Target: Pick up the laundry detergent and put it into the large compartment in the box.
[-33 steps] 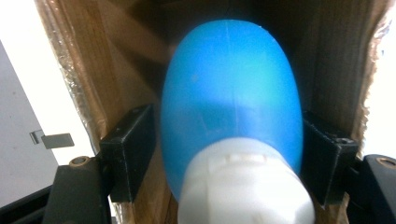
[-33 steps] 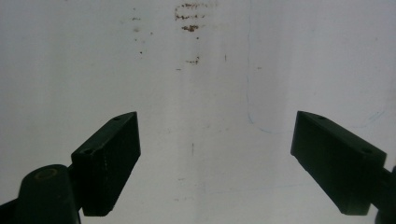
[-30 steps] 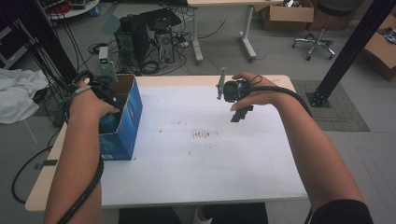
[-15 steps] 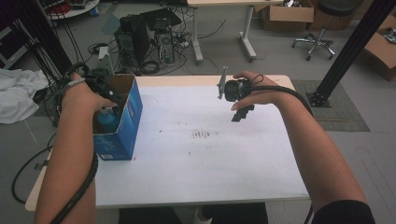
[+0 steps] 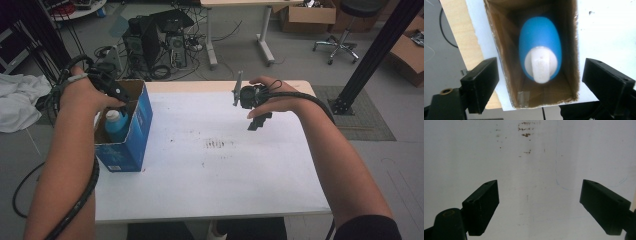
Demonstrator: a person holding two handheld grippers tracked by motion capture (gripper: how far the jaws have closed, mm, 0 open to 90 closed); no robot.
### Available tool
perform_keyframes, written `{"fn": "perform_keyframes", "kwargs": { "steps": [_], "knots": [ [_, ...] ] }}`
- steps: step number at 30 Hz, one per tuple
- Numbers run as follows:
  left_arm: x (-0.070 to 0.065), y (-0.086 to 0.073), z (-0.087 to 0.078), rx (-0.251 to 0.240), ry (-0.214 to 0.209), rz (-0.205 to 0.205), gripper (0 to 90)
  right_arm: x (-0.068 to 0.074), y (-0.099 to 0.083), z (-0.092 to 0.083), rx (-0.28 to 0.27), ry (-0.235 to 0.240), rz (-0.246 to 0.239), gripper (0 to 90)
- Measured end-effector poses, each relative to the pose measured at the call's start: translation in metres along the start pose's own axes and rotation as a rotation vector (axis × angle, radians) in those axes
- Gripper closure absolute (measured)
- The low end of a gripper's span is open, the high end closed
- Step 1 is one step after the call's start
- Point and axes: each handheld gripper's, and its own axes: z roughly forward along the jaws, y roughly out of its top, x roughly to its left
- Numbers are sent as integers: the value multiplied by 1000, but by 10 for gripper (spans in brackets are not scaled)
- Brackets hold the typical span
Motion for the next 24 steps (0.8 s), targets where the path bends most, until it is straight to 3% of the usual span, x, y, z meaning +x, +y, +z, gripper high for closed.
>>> {"fn": "perform_keyframes", "kwargs": {
  "steps": [9,20,24],
  "knots": [
    [-16,1,-15,-10,-5,69,56,2,1,0,3,2,-3,159],
    [-37,-4,-32,-51,4,153,25,4,2,-1,3,-1,-9,159],
    [-46,-6,-35,-54,-3,206,2,6,3,-1,4,-1,-16,159]
  ]
}}
